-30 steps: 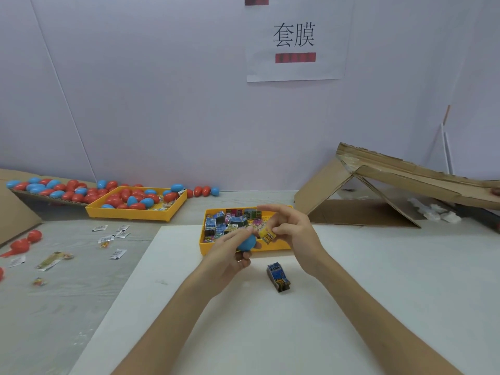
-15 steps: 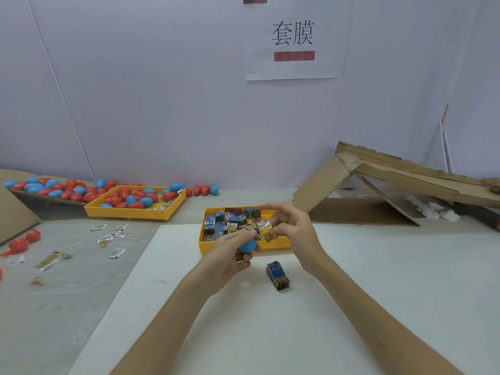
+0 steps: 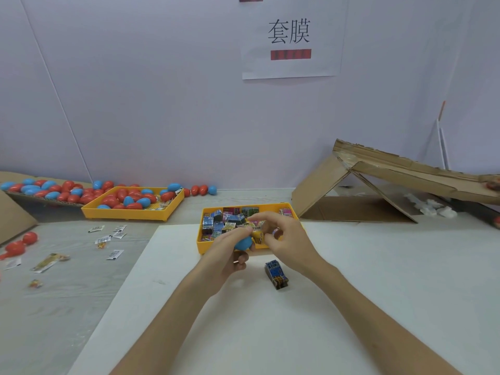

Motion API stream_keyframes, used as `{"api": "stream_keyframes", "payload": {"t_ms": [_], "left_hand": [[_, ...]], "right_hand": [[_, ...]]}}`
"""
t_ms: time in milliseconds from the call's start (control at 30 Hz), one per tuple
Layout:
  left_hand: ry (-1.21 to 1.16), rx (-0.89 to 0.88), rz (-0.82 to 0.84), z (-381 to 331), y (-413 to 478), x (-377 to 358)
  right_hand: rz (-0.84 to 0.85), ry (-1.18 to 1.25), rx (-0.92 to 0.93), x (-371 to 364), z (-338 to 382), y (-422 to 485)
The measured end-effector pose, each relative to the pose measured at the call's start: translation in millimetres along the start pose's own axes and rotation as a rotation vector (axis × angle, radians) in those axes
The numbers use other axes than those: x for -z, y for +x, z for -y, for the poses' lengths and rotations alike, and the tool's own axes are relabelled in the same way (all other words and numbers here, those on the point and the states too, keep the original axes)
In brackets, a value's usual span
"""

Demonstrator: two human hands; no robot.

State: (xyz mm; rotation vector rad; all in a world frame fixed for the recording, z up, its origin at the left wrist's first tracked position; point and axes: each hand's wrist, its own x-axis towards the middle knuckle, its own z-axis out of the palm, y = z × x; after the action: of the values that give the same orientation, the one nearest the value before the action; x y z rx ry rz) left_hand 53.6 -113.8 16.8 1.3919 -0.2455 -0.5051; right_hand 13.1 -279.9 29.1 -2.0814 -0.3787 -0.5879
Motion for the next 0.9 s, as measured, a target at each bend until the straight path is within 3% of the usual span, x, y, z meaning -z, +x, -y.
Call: {"api": "stream_keyframes", "payload": {"t_ms": [400, 600, 667, 767, 833, 900], "left_hand": [[-0.064, -0.006, -0.047, -4, -3, -4], [-0.087, -0.028, -0.085, -7, -3, -6], [-0.092, -0.022, -0.06, -6, -5, -5], [-0.067, -0.019, -0.017, -5, -6, -7], [-0.059, -0.017, -0.012, -5, -6, -8], [-0.068, -0.012, -0.017, -5, -6, -8]], "right_hand": [[-0.111, 0.159, 0.031, 0, 2, 2], [-0.283, 0.37, -0.057, 5, 1, 9], [-0.172, 0.479, -0.206, 10, 1, 10], [0.136, 0.695, -0.506, 13, 2, 10], [0.271, 0.7, -0.558, 12, 0, 8], [0.304, 0.693, -0.537, 11, -1, 6]]}}
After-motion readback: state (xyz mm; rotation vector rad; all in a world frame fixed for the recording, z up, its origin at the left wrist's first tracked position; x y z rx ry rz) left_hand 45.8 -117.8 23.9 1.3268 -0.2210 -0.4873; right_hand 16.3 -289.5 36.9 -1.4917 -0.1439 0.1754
